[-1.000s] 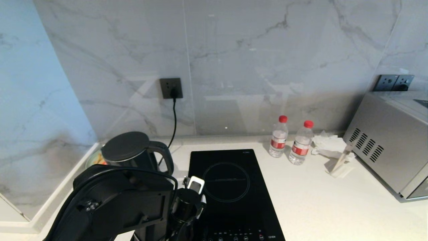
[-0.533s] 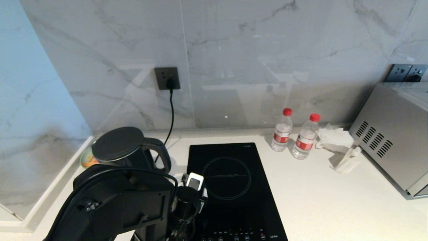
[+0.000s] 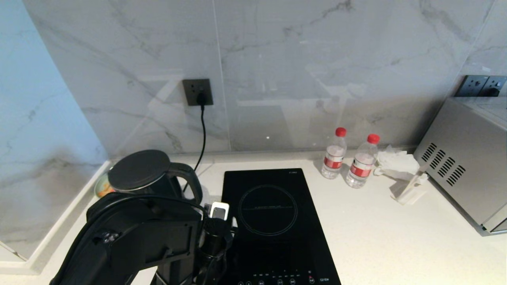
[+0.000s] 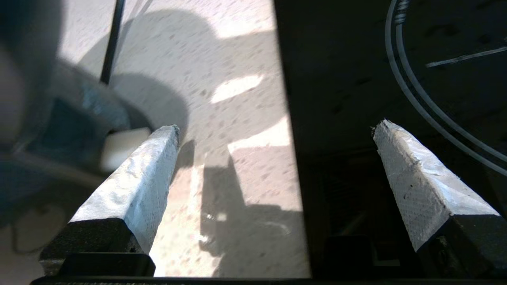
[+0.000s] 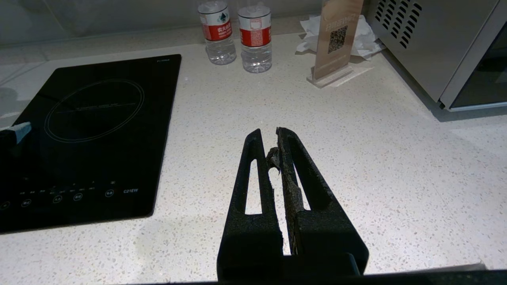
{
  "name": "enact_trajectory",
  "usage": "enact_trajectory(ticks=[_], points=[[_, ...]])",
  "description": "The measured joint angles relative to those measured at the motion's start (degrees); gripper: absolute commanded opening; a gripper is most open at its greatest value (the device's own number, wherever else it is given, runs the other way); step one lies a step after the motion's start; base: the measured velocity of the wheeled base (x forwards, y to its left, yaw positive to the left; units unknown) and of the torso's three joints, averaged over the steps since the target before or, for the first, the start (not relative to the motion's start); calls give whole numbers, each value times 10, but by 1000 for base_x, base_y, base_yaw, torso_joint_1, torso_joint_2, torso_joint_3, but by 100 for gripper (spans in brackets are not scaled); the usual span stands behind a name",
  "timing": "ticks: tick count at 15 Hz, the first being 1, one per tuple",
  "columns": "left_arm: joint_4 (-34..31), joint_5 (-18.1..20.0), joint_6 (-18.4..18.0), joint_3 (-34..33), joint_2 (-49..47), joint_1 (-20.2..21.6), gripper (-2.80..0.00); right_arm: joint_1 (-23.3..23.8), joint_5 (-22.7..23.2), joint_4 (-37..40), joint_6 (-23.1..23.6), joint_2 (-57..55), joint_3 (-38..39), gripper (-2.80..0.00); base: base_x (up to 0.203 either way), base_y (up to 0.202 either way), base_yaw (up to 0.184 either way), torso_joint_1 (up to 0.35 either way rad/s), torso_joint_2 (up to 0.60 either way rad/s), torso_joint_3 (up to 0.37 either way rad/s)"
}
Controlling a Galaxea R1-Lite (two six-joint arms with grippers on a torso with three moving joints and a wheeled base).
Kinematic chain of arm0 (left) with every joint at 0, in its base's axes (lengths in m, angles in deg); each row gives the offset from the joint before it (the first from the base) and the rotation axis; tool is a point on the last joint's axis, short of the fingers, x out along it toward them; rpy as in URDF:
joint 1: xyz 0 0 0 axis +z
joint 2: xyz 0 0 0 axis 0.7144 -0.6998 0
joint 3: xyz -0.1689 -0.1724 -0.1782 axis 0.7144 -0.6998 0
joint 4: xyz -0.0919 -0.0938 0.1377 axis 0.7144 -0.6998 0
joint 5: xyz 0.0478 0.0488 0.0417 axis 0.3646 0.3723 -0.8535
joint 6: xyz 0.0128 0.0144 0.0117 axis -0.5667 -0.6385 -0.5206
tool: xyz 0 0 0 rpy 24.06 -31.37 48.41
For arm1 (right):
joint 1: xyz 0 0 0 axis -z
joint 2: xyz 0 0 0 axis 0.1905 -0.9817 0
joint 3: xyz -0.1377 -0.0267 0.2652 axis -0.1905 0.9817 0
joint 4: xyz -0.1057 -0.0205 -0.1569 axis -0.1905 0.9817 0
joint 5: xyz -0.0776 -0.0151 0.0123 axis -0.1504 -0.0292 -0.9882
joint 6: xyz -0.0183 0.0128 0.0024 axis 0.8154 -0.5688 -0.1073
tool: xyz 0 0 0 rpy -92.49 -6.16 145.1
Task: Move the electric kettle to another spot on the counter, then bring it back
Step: Finish boiling water
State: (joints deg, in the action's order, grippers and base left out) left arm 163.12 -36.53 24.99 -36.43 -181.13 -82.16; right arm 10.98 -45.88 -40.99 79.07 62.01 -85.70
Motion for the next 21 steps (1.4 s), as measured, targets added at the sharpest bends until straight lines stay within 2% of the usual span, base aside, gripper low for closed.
enact_trajectory(ticks=[6, 12, 16, 21], points=[[21, 0, 11, -9, 0, -9, 0, 0, 0, 0, 0, 0, 0, -280, 0, 0, 0, 0, 0, 0], [29, 2, 11, -26, 1, -42, 0, 0, 0, 0, 0, 0, 0, -280, 0, 0, 0, 0, 0, 0], [28, 0, 9, -11, -1, -37, 0, 0, 0, 0, 0, 0, 0, -280, 0, 0, 0, 0, 0, 0], [28, -2, 12, 5, 2, -11, 0, 0, 0, 0, 0, 0, 0, -280, 0, 0, 0, 0, 0, 0]])
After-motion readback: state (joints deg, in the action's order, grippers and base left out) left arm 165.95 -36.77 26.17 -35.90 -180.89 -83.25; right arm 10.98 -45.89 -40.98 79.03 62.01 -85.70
